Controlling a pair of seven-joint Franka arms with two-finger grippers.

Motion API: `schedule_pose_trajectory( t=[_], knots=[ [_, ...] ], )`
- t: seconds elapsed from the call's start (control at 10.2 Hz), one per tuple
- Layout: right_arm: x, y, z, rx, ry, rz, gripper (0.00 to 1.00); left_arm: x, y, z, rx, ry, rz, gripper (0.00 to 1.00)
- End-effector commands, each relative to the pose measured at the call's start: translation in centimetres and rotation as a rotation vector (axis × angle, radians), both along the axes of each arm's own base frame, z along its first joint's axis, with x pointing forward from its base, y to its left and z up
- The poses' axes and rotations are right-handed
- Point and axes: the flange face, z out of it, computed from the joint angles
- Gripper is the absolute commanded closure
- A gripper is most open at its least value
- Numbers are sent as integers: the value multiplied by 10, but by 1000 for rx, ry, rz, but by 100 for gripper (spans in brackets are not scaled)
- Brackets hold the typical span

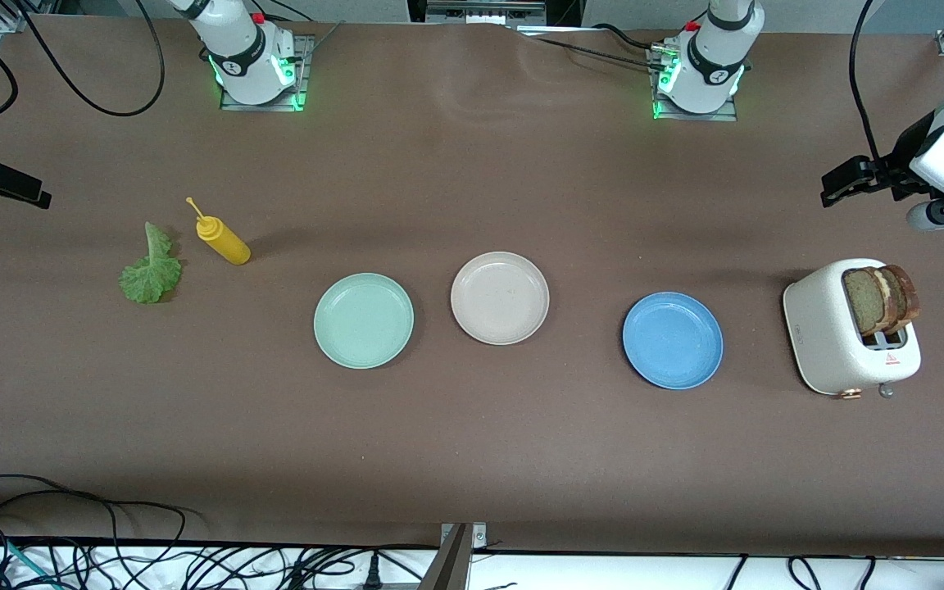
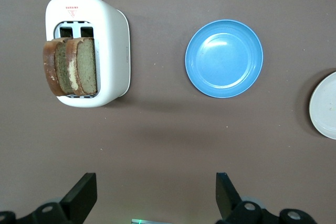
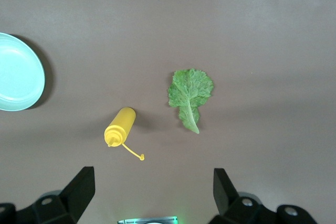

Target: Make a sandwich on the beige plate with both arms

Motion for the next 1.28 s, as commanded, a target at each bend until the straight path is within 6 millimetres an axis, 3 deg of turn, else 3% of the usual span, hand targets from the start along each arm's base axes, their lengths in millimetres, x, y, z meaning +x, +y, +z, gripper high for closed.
schedule_pose_trajectory(
  t=[0.0, 1.18],
  knots=[
    [-2, -3, 3, -1, 5, 5, 0, -1, 2, 3, -28, 5, -11, 0],
    [-1, -3, 2, -1, 7, 5, 0, 2, -3, -3, -17, 14, -24, 0]
  ],
)
